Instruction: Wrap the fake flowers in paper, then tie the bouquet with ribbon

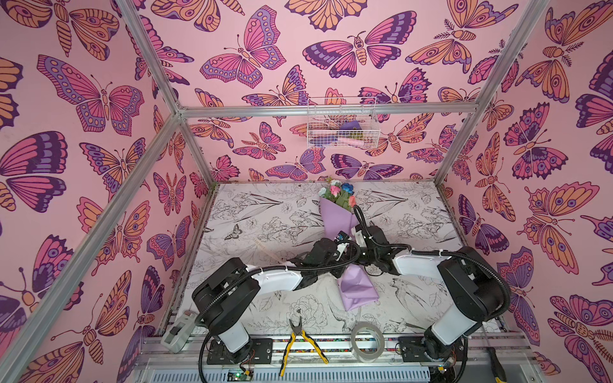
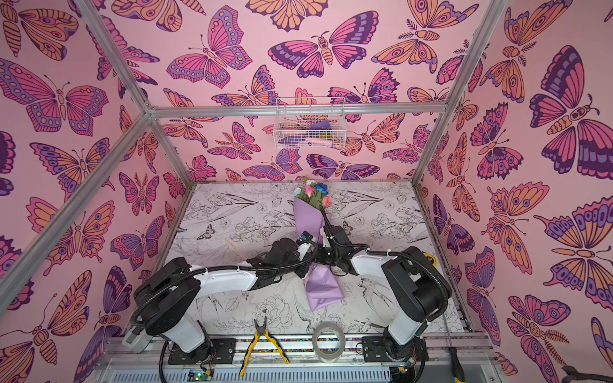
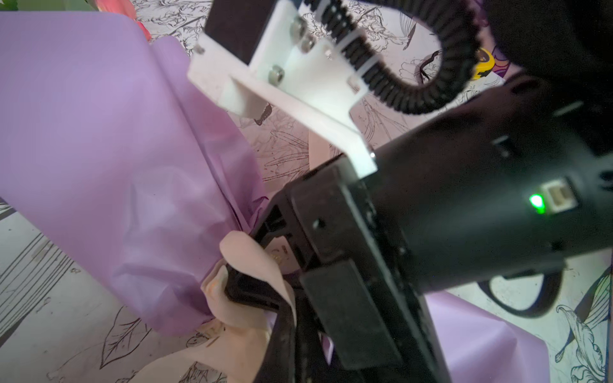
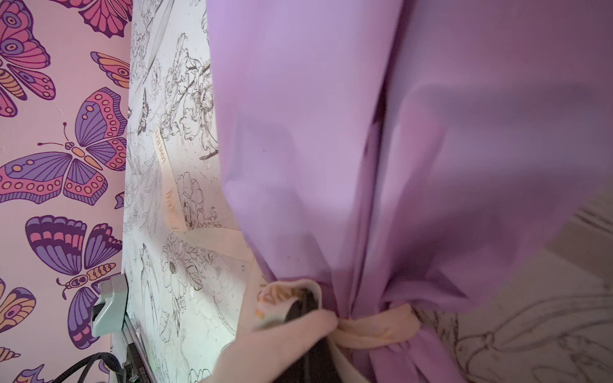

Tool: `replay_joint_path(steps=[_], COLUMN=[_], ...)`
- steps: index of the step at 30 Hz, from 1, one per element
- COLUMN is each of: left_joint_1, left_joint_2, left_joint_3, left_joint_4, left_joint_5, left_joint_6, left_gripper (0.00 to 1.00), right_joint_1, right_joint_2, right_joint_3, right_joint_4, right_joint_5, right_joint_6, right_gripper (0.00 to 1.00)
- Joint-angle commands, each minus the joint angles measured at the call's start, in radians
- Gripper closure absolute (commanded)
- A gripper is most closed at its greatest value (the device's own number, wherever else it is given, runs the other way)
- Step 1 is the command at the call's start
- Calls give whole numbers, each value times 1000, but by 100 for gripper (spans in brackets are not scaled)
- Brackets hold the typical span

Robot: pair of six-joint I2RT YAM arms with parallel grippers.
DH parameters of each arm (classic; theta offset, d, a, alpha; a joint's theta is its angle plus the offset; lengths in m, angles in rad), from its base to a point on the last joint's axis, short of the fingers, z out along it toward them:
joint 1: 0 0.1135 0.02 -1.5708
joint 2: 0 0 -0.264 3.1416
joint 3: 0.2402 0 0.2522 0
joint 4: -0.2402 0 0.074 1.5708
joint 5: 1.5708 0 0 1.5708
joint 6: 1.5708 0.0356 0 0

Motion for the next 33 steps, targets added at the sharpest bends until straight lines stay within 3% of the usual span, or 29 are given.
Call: replay_joint_path(steps=[1, 15, 23, 33], left_joint_1=[-20, -17, -15, -16], left_joint_2=[55, 86, 95, 108], left_joint_3=[10, -35, -31, -20], left_joint_4=[10, 10, 10, 10], left_joint_5=[75, 20, 15, 25], left_joint_6=[-25, -78, -73, -67], left_gripper=[100, 100, 100, 100], right_joint_1=[6, 5, 6, 9], right_joint_2=[-7, -168, -250, -257], right_joint_3=[20, -32, -23, 8], right_joint_4=[7, -142, -290, -277], right_joint_5=[21, 105, 193, 126], right_joint_6=[-2, -30, -31, -45], right_gripper=[96, 80, 76, 71])
